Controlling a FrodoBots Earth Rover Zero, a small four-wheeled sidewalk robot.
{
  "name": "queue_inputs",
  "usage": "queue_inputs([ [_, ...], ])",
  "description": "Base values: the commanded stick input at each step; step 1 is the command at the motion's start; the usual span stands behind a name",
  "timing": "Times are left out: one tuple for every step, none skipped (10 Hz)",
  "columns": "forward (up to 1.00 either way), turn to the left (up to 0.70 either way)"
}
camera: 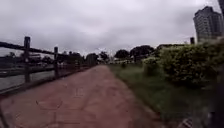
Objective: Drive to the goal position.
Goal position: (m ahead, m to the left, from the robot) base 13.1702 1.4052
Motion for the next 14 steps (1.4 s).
queue_inputs([
  [0.94, 0.12],
  [0.95, 0.02],
  [0.95, 0.00],
  [0.95, 0.00],
  [0.95, 0.00],
  [0.95, 0.00],
  [0.95, 0.00],
  [0.95, 0.00],
  [0.95, 0.00],
  [0.95, 0.00],
  [0.95, 0.00],
  [0.95, 0.00],
  [0.95, 0.00],
  [0.95, 0.00],
])
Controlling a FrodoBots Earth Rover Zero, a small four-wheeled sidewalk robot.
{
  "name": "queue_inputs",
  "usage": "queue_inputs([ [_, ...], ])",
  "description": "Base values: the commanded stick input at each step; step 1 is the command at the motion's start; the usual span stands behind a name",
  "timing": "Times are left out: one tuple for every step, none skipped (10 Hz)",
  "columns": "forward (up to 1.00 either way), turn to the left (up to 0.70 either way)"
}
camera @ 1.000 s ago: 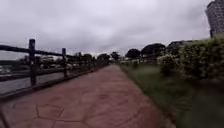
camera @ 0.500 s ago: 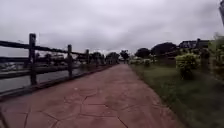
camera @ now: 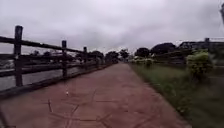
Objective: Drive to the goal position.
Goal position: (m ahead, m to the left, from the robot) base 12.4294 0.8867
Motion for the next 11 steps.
queue_inputs([
  [0.95, 0.00],
  [0.95, 0.00],
  [0.96, 0.00],
  [0.97, 0.00],
  [0.98, 0.00],
  [0.98, 0.00],
  [0.98, 0.00],
  [0.98, 0.00],
  [0.98, 0.00],
  [0.98, 0.00],
  [0.98, 0.00],
])
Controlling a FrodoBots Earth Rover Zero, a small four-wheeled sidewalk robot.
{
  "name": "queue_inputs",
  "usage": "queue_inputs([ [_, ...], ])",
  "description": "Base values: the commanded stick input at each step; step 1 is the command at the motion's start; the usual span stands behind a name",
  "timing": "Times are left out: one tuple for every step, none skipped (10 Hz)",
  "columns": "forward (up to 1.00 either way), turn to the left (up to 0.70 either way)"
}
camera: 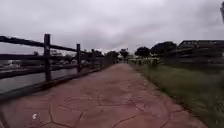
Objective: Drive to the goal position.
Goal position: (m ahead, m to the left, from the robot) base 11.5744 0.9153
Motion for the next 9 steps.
queue_inputs([
  [0.98, 0.00],
  [0.99, 0.00],
  [0.98, 0.00],
  [0.98, 0.00],
  [0.98, 0.00],
  [0.98, 0.00],
  [0.98, 0.00],
  [0.98, 0.00],
  [0.98, 0.00],
])
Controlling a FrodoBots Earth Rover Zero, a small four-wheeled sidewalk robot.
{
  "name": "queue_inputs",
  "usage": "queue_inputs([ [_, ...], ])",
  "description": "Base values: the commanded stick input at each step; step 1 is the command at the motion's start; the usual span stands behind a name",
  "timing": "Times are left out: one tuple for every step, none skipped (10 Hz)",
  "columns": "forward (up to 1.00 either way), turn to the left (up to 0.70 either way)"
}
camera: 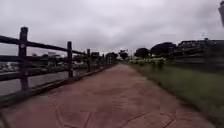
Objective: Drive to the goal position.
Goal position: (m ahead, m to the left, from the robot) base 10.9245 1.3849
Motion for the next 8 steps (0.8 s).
queue_inputs([
  [0.98, 0.00],
  [0.98, 0.00],
  [0.98, 0.00],
  [0.98, 0.00],
  [0.98, 0.00],
  [0.98, 0.00],
  [0.98, 0.00],
  [0.98, 0.00],
])
